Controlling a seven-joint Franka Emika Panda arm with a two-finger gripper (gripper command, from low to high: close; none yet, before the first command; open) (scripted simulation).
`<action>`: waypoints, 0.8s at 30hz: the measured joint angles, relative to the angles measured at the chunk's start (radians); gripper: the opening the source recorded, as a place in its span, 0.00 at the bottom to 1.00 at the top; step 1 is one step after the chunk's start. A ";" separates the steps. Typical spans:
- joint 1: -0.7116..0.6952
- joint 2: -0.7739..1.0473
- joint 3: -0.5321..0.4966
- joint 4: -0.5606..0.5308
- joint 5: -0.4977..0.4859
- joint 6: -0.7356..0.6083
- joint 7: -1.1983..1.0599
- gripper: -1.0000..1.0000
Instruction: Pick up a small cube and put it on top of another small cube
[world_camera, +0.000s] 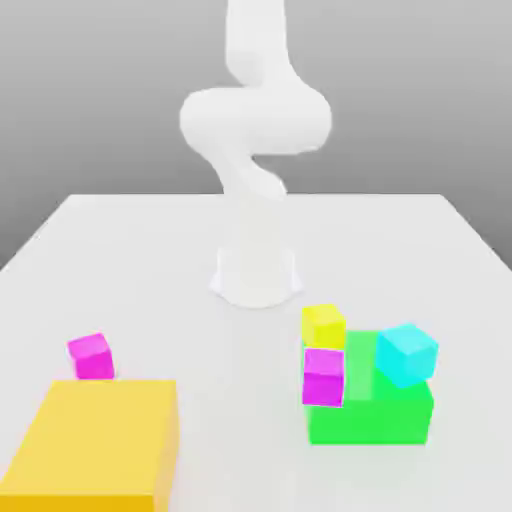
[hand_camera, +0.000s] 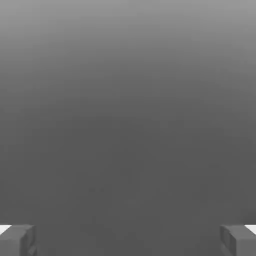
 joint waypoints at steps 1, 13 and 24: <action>-0.018 0.036 -0.021 -0.026 0.006 0.025 0.007 0.50; -0.230 0.469 -0.233 -0.330 0.034 0.321 0.114 0.50; -0.405 0.830 -0.279 -0.473 0.129 0.581 0.115 0.50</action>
